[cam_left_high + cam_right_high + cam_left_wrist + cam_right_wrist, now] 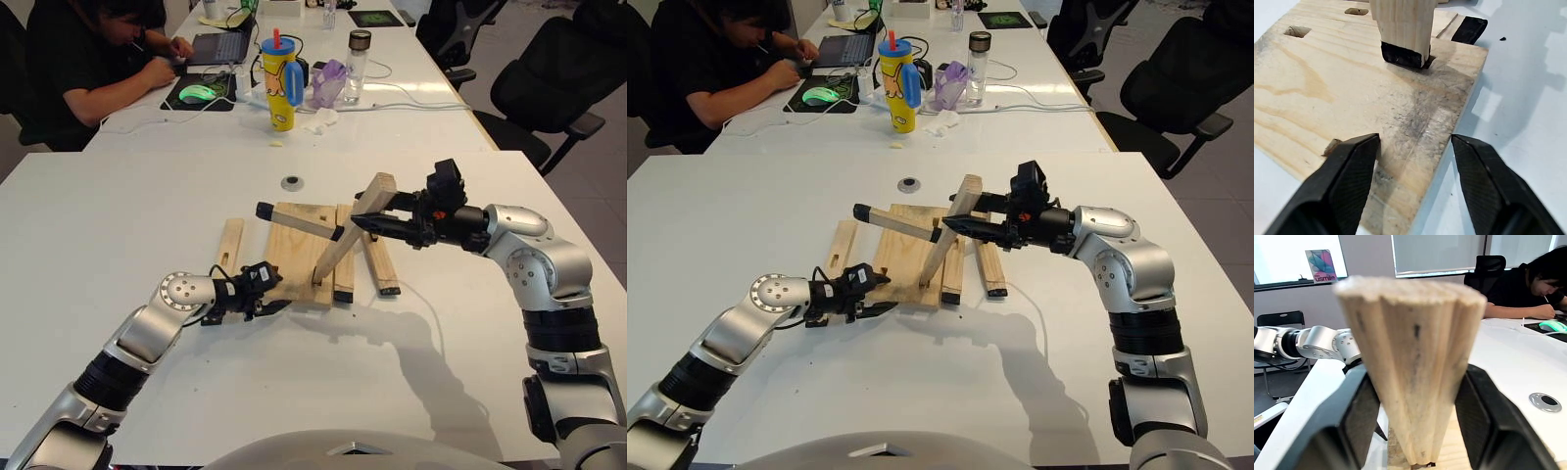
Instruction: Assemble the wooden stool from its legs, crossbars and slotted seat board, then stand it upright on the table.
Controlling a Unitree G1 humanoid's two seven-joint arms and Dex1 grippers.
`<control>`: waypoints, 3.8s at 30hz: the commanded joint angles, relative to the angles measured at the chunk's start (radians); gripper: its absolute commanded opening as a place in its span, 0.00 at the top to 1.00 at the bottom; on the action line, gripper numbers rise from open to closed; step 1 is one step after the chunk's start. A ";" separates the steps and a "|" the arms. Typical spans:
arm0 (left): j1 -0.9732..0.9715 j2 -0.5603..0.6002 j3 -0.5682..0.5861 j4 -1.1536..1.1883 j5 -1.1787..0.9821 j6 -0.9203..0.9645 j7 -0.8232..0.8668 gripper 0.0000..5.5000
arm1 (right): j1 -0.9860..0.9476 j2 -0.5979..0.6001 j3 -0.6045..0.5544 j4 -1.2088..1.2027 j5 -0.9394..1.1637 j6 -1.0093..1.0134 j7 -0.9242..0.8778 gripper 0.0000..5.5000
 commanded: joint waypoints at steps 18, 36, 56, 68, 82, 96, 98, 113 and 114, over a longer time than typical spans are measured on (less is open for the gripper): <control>0.056 0.010 -0.049 0.040 0.076 0.031 -0.045 0.50 | -0.056 -0.021 -0.009 0.036 -0.007 -0.014 0.071 0.62; 0.051 0.006 -0.057 0.036 0.087 0.037 -0.064 0.50 | -0.050 -0.013 0.035 0.096 -0.077 -0.069 0.107 0.62; 0.053 -0.002 -0.059 0.043 0.092 0.040 -0.060 0.50 | -0.071 -0.002 0.043 0.096 -0.102 -0.094 0.094 0.62; 0.059 -0.033 -0.064 0.048 0.110 0.072 -0.017 0.50 | 0.005 -0.018 0.180 0.019 -0.219 -0.152 0.097 0.62; 0.144 -0.156 -0.088 0.044 0.187 0.303 0.227 0.50 | -0.047 0.034 0.109 0.101 -0.301 -0.290 -0.086 0.42; 0.240 -0.177 -0.061 -0.024 0.159 0.347 0.314 0.50 | 0.288 0.070 -0.049 -0.068 -0.213 -0.142 -0.297 0.42; 0.228 -0.176 -0.065 -0.009 0.159 0.337 0.305 0.50 | 0.371 0.144 -0.066 -0.126 -0.210 -0.128 -0.410 0.42; 0.154 -0.197 -0.097 0.036 0.168 0.309 0.266 0.50 | 0.532 0.356 0.131 -0.316 -0.462 0.143 -0.885 0.42; 0.152 -0.196 -0.098 0.037 0.169 0.308 0.263 0.50 | 0.532 0.360 0.140 -0.325 -0.464 0.154 -0.885 0.42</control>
